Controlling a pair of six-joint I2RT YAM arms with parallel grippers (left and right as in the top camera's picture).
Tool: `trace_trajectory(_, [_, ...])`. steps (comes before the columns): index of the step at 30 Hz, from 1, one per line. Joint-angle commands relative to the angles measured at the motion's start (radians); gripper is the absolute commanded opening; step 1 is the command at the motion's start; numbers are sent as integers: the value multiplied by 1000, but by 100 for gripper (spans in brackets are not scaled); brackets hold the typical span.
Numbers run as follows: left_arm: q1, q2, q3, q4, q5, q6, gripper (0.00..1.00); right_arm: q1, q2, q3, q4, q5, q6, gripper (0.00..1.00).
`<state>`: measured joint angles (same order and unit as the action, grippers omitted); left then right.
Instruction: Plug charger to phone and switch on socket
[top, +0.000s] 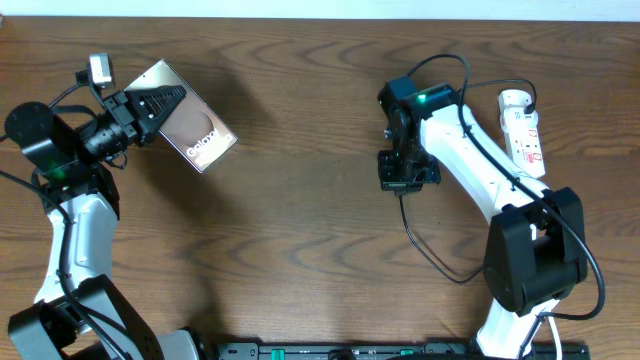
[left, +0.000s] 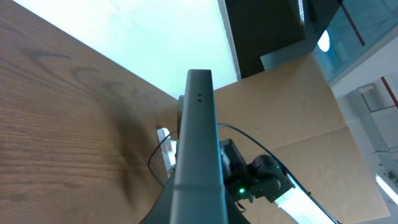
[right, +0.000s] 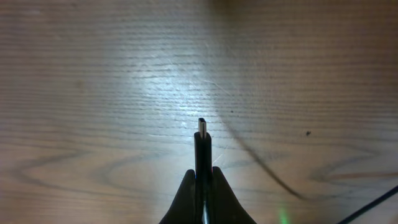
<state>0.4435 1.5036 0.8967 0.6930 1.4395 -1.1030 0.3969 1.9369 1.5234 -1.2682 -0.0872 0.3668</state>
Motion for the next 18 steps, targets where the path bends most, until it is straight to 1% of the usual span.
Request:
trace_trajectory(1, [4, -6, 24, 13, 35, -5, 8, 4, 0, -62, 5, 28, 29, 1])
trace_trajectory(8, [4, -6, 24, 13, 35, -5, 8, 24, 0, -206, 80, 22, 60, 1])
trace_trajectory(18, [4, -6, 24, 13, 35, -5, 8, 50, 0, -314, 183, -41, 59, 1])
